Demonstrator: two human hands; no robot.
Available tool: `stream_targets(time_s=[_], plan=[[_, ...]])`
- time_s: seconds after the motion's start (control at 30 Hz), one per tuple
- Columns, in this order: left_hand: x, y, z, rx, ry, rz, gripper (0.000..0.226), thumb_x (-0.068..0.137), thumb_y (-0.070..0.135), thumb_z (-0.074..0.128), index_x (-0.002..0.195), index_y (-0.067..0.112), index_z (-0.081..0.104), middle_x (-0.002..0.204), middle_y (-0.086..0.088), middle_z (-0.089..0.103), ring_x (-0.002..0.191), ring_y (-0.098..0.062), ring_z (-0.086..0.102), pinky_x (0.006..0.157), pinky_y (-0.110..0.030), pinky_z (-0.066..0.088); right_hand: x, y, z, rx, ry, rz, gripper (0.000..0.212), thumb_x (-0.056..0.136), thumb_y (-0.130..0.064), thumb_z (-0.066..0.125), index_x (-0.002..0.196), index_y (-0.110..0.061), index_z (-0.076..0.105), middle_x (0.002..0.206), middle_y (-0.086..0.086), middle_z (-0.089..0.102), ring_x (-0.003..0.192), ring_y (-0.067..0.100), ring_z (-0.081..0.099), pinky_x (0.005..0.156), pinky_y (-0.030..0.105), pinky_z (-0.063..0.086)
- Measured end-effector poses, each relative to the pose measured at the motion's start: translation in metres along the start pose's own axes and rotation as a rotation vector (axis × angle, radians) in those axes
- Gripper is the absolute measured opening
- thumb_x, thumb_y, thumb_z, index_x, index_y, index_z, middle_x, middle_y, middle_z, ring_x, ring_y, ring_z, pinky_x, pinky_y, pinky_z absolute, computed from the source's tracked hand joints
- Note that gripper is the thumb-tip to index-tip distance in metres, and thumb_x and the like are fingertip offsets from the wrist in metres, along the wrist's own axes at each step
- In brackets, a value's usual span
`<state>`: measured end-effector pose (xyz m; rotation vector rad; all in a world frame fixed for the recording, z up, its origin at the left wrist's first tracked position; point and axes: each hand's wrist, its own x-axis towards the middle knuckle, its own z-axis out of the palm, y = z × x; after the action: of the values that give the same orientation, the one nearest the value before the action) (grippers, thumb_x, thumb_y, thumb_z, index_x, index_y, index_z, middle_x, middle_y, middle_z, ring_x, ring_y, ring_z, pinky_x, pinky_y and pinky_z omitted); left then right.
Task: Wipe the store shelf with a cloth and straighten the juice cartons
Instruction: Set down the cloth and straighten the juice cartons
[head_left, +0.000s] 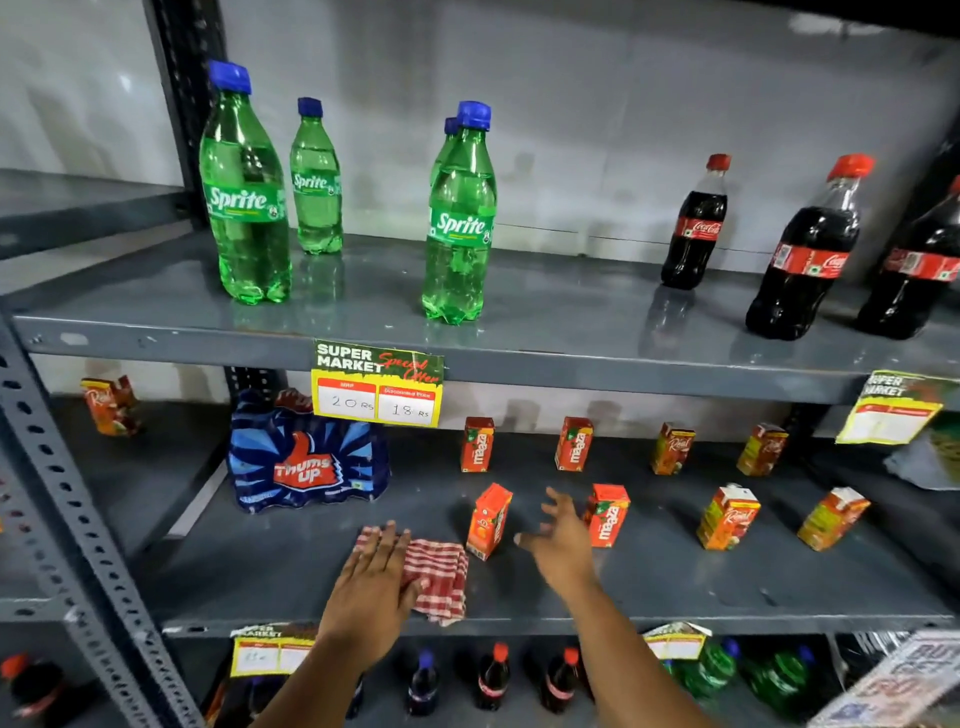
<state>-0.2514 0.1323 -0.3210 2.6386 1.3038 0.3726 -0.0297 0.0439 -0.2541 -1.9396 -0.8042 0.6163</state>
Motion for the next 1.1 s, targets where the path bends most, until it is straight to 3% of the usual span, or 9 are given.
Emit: stream_targets(time_s=[0.1, 0.2, 0.27, 0.4, 0.63, 0.83, 0.97, 1.03, 1.1], plan=[[0.003, 0.006, 0.019, -0.004, -0.018, 0.017, 0.091, 0.074, 0.072, -0.009, 0.146, 0.021, 0.007, 0.155, -0.001, 0.001, 0.140, -0.020, -0.006, 0.110, -0.031, -0.008, 0.016, 0.006, 0.010, -0.060, -0.235, 0.013, 0.099, 0.082, 0.015, 0.074, 0.161, -0.022, 0.026, 0.162, 0.006, 0.042, 0.135, 0.027, 0.053, 0.109, 0.041, 0.050], [-0.004, 0.007, 0.026, 0.051, -0.096, -0.026, 0.069, 0.091, 0.055, 0.003, 0.138, 0.017, 0.036, 0.143, -0.007, 0.041, 0.133, -0.029, 0.032, 0.109, -0.030, -0.008, 0.027, 0.010, 0.021, -0.087, -0.338, 0.008, 0.095, 0.081, 0.013, 0.076, 0.158, -0.019, 0.032, 0.154, 0.009, 0.052, 0.126, 0.022, 0.055, 0.110, 0.038, 0.048], [-0.004, 0.006, 0.030, 0.044, -0.115, -0.036, 0.063, 0.093, 0.052, 0.009, 0.134, 0.017, 0.042, 0.137, -0.008, 0.049, 0.127, -0.031, 0.042, 0.108, -0.033, -0.006, 0.032, 0.008, 0.026, -0.080, -0.341, 0.031, 0.086, 0.081, 0.007, 0.079, 0.154, -0.015, 0.039, 0.148, 0.009, 0.058, 0.131, 0.023, 0.055, 0.105, 0.029, 0.041], [-0.002, 0.006, 0.033, 0.053, -0.054, -0.034, 0.067, 0.091, 0.052, 0.007, 0.133, 0.017, 0.044, 0.138, -0.010, 0.047, 0.129, -0.032, 0.039, 0.108, -0.035, -0.005, 0.033, 0.008, 0.036, -0.068, -0.235, 0.043, 0.082, 0.077, 0.001, 0.085, 0.148, -0.011, 0.045, 0.138, 0.012, 0.066, 0.124, 0.025, 0.061, 0.094, 0.025, 0.045], [-0.003, 0.005, 0.034, 0.041, -0.032, -0.057, 0.066, 0.092, 0.053, 0.007, 0.130, 0.016, 0.047, 0.134, -0.012, 0.051, 0.127, -0.032, 0.041, 0.109, -0.033, -0.002, 0.018, 0.006, 0.052, -0.032, -0.048, 0.051, 0.062, 0.078, -0.013, 0.087, 0.130, -0.014, 0.053, 0.125, 0.006, 0.074, 0.119, 0.025, 0.069, 0.095, 0.030, 0.051], [0.002, 0.009, 0.034, 0.018, 0.010, -0.084, 0.056, 0.087, 0.046, 0.026, 0.118, 0.011, 0.057, 0.124, -0.014, 0.058, 0.121, -0.036, 0.047, 0.099, -0.050, 0.034, 0.012, 0.019, 0.038, -0.046, -0.093, 0.044, 0.079, 0.077, -0.008, 0.086, 0.143, -0.015, 0.044, 0.139, 0.007, 0.061, 0.129, 0.025, 0.061, 0.109, 0.038, 0.051], [0.007, 0.020, 0.027, -0.002, 0.049, -0.118, 0.036, 0.086, 0.026, 0.050, 0.116, 0.009, 0.057, 0.120, -0.014, 0.060, 0.119, -0.036, 0.047, 0.099, -0.052, 0.040, -0.002, 0.042, -0.015, -0.149, 0.058, 0.012, 0.032, 0.089, -0.001, 0.068, 0.120, -0.006, 0.070, 0.118, 0.013, 0.075, 0.111, 0.030, 0.071, 0.099, 0.031, 0.056], [0.008, 0.025, 0.025, -0.006, 0.053, -0.140, 0.033, 0.083, 0.016, 0.056, 0.115, 0.010, 0.056, 0.118, -0.013, 0.059, 0.118, -0.036, 0.046, 0.097, -0.053, 0.039, -0.003, 0.053, -0.051, -0.213, 0.231, 0.036, 0.021, 0.090, 0.000, 0.061, 0.103, -0.007, 0.077, 0.107, 0.015, 0.080, 0.103, 0.035, 0.074, 0.086, 0.031, 0.056], [0.006, 0.031, 0.027, 0.000, 0.075, -0.160, 0.032, 0.081, 0.011, 0.056, 0.114, 0.010, 0.056, 0.117, -0.013, 0.059, 0.117, -0.036, 0.046, 0.097, -0.053, 0.039, 0.002, 0.063, -0.095, -0.188, 0.419, 0.089, 0.019, 0.094, -0.003, 0.060, 0.102, -0.005, 0.076, 0.107, 0.020, 0.079, 0.102, 0.041, 0.073, 0.084, 0.038, 0.057]])
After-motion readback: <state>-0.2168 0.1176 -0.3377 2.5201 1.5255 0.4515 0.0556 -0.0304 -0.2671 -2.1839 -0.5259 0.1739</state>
